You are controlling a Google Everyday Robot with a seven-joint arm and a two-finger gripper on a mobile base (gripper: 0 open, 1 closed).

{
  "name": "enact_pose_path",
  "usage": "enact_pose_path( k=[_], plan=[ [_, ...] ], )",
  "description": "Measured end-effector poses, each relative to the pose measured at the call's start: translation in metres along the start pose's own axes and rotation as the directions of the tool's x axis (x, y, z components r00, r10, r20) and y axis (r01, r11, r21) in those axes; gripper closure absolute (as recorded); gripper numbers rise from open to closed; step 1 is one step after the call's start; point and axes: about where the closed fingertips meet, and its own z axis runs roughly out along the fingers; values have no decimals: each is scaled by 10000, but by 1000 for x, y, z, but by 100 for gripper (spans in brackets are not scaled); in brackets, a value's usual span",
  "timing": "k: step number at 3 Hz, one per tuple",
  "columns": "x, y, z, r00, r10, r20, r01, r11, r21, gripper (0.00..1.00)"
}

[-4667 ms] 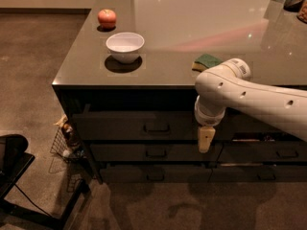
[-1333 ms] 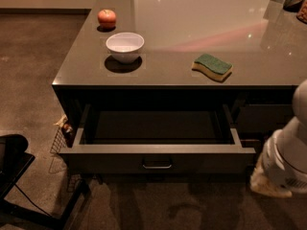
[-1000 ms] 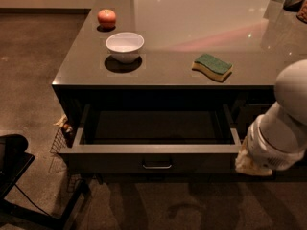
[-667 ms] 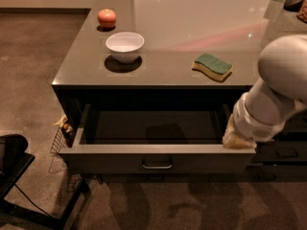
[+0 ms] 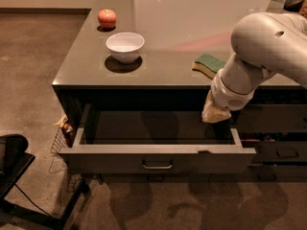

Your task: Open top drawer

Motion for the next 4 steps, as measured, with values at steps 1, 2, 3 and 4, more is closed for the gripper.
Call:
enact_pose_path(
  k=[1, 2, 3, 4],
  plan=[
    [-6, -12, 39, 9992, 28, 393, -13, 9993, -370, 100],
    [-6, -12, 41, 9992, 67, 393, -51, 9992, -394, 100],
    [1, -23, 69, 9978, 353, 566, -322, 9980, -550, 100],
    [13, -41, 100, 9960, 636, 630, -593, 9960, -675, 100]
  ],
)
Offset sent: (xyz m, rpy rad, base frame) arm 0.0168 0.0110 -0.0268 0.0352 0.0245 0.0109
